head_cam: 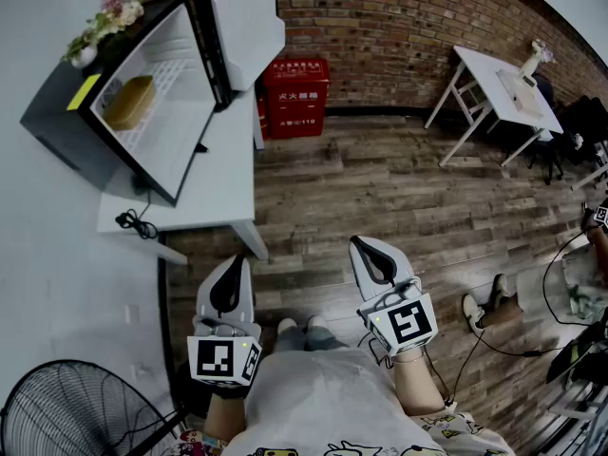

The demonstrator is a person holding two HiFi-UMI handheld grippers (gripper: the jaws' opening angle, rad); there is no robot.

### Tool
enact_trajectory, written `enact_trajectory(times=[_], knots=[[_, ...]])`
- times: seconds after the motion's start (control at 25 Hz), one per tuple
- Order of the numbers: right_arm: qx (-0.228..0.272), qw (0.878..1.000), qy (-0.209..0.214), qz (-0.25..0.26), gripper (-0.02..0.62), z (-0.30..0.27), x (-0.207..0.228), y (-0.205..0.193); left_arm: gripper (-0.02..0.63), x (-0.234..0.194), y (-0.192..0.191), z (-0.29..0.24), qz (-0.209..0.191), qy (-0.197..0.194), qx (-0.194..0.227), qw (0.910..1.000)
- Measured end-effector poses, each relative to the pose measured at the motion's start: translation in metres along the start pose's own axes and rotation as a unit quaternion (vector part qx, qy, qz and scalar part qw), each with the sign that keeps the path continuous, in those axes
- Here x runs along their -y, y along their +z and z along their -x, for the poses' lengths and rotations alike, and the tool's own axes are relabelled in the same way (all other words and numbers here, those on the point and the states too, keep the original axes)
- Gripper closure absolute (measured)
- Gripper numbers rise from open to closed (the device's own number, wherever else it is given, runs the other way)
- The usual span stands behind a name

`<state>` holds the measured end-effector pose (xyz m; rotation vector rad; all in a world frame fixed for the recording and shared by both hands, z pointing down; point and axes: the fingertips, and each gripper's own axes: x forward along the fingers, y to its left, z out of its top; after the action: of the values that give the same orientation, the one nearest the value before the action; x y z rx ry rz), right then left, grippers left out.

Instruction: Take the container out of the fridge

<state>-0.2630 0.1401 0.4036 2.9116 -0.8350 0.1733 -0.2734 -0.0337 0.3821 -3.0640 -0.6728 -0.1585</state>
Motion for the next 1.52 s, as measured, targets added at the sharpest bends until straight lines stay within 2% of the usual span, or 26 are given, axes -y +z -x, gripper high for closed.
enact_trajectory(times=[0.44, 0.56, 0.76, 1.12, 1.52], knots=[[0.006, 1.0, -0.019, -0.009, 0.601, 0.025, 0.033, -0.007, 0.586, 0.014, -0.001, -0.014, 0.0, 0.008, 0.004, 1.0], [-0.001, 1.0, -0.01, -0.02, 0.546, 0.027, 0.04, -0.013, 0.569, 0.02, -0.001, -0.019, 0.001, 0.006, 0.002, 1.0], [-0.004, 0.999, -0.006, -0.033, 0.517, 0.02, 0.053, -0.021, 0.546, 0.023, -0.006, -0.035, 0.0, 0.004, -0.006, 1.0], [0.0, 0.999, 0.019, -0.034, 0.486, -0.037, 0.082, -0.022, 0.501, -0.004, -0.012, -0.09, 0.005, 0.019, -0.004, 0.9998], [0.012, 0.998, 0.044, -0.034, 0.462, -0.148, 0.131, 0.01, 0.473, -0.066, 0.011, -0.189, 0.004, 0.027, 0.003, 0.9996]])
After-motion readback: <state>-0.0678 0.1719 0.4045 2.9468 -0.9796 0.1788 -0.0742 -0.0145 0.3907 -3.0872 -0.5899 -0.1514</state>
